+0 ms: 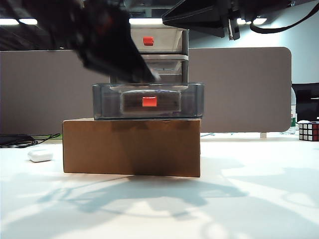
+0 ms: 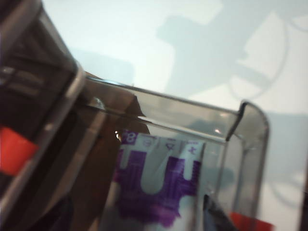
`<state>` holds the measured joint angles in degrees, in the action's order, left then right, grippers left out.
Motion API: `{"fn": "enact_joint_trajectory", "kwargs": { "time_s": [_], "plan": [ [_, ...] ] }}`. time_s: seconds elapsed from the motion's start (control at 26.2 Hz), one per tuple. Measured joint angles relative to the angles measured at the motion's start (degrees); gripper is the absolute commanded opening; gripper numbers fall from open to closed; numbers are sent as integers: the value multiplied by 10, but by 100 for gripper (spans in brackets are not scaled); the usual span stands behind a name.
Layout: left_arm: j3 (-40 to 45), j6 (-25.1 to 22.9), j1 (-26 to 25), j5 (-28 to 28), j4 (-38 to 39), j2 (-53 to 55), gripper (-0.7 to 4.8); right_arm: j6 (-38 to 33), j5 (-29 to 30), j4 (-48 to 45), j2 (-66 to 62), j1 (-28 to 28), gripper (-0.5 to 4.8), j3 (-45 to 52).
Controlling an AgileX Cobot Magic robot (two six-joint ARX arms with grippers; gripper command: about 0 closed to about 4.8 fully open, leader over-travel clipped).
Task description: Open the third layer of the drawer on the table, pick up a pack of napkins on the table and put it in, and finally close the drawer.
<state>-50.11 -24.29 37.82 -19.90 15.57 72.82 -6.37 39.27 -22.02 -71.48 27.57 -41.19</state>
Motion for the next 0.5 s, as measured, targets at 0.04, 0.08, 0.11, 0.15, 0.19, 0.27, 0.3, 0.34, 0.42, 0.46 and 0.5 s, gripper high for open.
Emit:
{"fn": "enact_joint_trajectory", "kwargs": {
  "time_s": [0.04, 0.08, 0.11, 0.15, 0.19, 0.27, 0.3, 0.34, 0.42, 0.46, 0.5],
  "plan": [
    [-21, 10, 0, 0, 38, -11, 170, 0, 0, 0, 0, 0, -6, 0],
    [-38, 22, 0, -1, 68, -24, 117, 0, 0, 0, 0, 0, -6, 0],
    [-55, 38, 0, -6, 94, -41, 57, 0, 0, 0, 0, 0, -6, 0],
    [-66, 52, 0, -13, 117, -54, 6, 0, 0, 0, 0, 0, -6, 0],
    [-75, 70, 0, -30, 145, -67, -5, 0, 0, 0, 0, 0, -6, 0],
    [-73, 85, 0, -93, 226, -87, -5, 0, 0, 0, 0, 0, -6, 0],
    [-72, 86, 0, -113, 251, -87, -5, 0, -1, -1, 0, 0, -6, 0],
    [-70, 86, 1, -130, 275, -86, -5, 0, -2, -2, 0, 0, -6, 0],
    [-68, 85, 1, -137, 302, -81, -5, 0, -5, -6, 0, 0, -6, 0],
    [-67, 85, 1, -133, 306, -80, -5, 0, -6, -9, 0, 0, -6, 0],
    [-64, 85, 1, -123, 303, -78, -5, 0, -7, -12, 0, 0, -6, 0]
  ]
}}
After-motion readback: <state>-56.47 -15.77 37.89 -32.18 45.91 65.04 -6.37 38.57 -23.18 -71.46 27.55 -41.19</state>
